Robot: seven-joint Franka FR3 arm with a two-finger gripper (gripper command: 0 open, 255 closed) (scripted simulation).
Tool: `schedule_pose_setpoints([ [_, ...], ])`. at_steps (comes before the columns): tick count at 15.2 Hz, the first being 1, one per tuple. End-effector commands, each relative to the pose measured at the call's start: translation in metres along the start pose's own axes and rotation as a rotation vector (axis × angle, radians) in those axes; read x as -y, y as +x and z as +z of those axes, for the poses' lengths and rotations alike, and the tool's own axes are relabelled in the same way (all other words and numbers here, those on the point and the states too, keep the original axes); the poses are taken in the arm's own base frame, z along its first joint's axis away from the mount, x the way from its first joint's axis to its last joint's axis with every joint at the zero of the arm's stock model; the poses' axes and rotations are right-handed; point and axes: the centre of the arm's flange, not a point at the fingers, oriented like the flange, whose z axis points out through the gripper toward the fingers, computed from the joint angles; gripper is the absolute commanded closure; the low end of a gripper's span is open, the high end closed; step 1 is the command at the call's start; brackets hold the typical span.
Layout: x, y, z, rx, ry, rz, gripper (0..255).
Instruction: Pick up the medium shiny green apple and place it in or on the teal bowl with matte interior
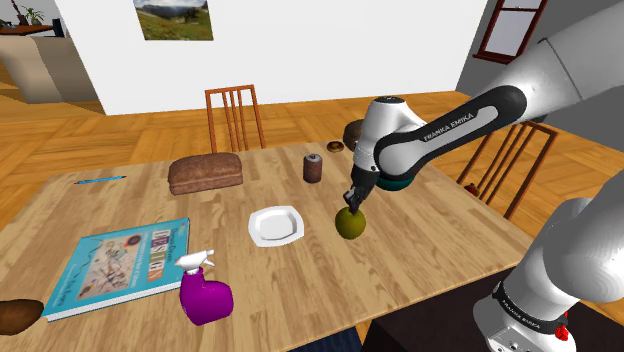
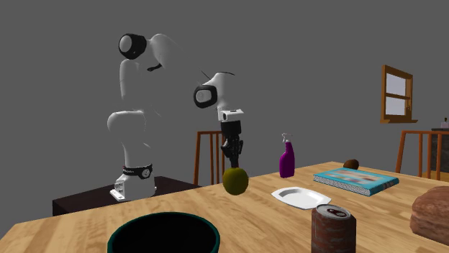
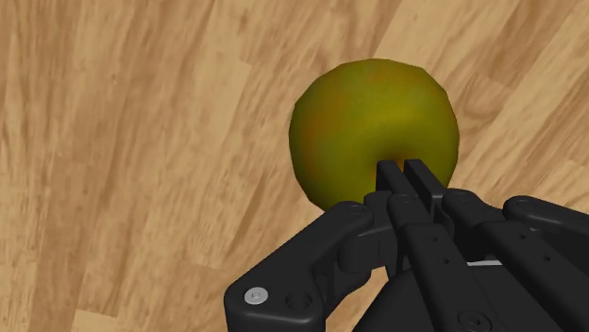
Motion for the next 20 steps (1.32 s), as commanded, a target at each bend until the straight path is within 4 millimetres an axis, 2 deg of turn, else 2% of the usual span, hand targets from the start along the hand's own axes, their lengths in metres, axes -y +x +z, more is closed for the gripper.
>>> schedule_pose_setpoints([
  [1, 0.001, 0.000, -0.011, 0.000, 0.000, 0.000, 255],
  [20, 0.008, 0.007, -0.110, 0.000, 0.000, 0.000, 255],
])
